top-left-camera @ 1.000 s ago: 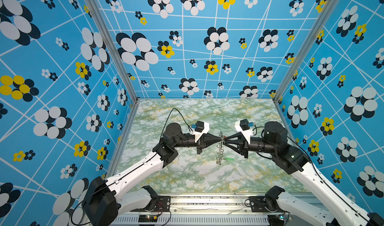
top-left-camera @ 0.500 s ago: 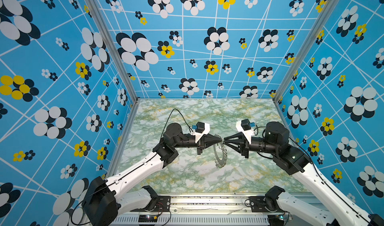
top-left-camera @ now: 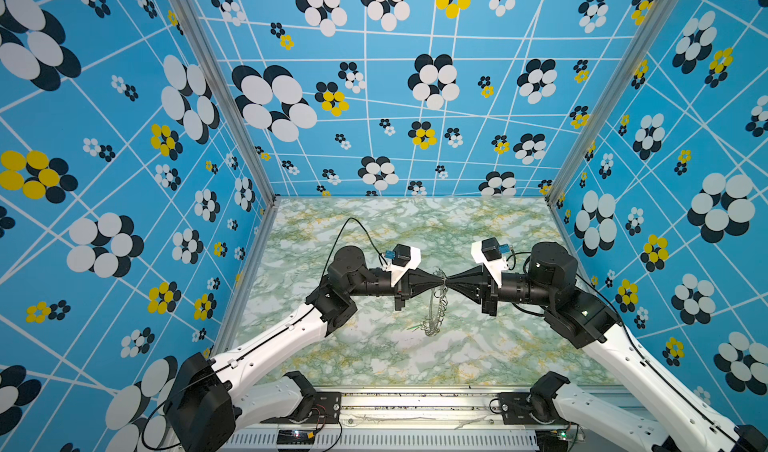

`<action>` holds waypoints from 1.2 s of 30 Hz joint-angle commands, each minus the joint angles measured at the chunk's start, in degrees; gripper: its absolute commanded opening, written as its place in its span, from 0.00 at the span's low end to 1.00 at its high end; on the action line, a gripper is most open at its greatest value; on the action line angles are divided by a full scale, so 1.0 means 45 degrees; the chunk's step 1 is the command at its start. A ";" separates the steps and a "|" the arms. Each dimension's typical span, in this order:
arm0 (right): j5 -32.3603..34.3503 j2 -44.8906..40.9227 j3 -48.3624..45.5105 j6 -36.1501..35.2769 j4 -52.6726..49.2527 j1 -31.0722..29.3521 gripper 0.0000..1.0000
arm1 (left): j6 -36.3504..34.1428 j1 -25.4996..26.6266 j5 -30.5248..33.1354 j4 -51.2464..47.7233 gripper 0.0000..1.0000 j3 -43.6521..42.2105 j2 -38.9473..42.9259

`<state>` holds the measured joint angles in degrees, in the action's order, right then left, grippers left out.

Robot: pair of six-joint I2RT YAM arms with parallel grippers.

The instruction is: Put the keys on the keyring

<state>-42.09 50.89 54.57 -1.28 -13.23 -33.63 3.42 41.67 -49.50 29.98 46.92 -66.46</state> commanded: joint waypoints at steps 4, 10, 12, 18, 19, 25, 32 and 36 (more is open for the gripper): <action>-0.0594 0.0165 0.0021 0.0092 0.0215 -0.0071 0.00 | -0.0145 0.0135 -0.0173 0.0355 0.00 0.0219 0.0376; -0.0883 0.0179 0.0042 0.0161 0.0220 -0.0066 0.00 | -0.0135 0.0135 -0.0158 0.0273 0.00 0.0238 0.0228; -0.0864 0.0152 0.0066 0.0144 0.0159 -0.0068 0.00 | -0.0116 0.0135 -0.0135 0.0219 0.00 0.0258 0.0198; -0.0643 0.0098 0.0264 -0.0121 -0.0347 -0.0066 0.00 | -0.0212 0.0134 0.0050 -0.0018 0.00 0.0277 0.0176; -0.0621 0.0127 0.0312 -0.0171 -0.0469 -0.0077 0.00 | -0.0241 0.0144 0.0061 -0.0055 0.00 0.0277 0.0177; -0.0331 0.0160 0.0767 -0.0789 -0.1563 -0.0086 0.00 | -0.0272 0.0134 0.0217 -0.0270 0.00 0.0282 0.0177; 0.0147 0.0364 0.1449 -0.1819 -0.2967 -0.0290 0.00 | -0.0272 0.0153 0.0275 -0.0390 0.00 0.0336 0.0166; 0.0382 0.0411 0.1730 -0.2136 -0.3426 -0.0350 0.00 | -0.0272 0.0154 0.0276 -0.0508 0.00 0.0364 0.0183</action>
<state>-40.73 52.86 60.01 -9.30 -24.80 -34.52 3.44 42.17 -49.28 27.09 46.94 -66.19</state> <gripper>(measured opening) 0.046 0.048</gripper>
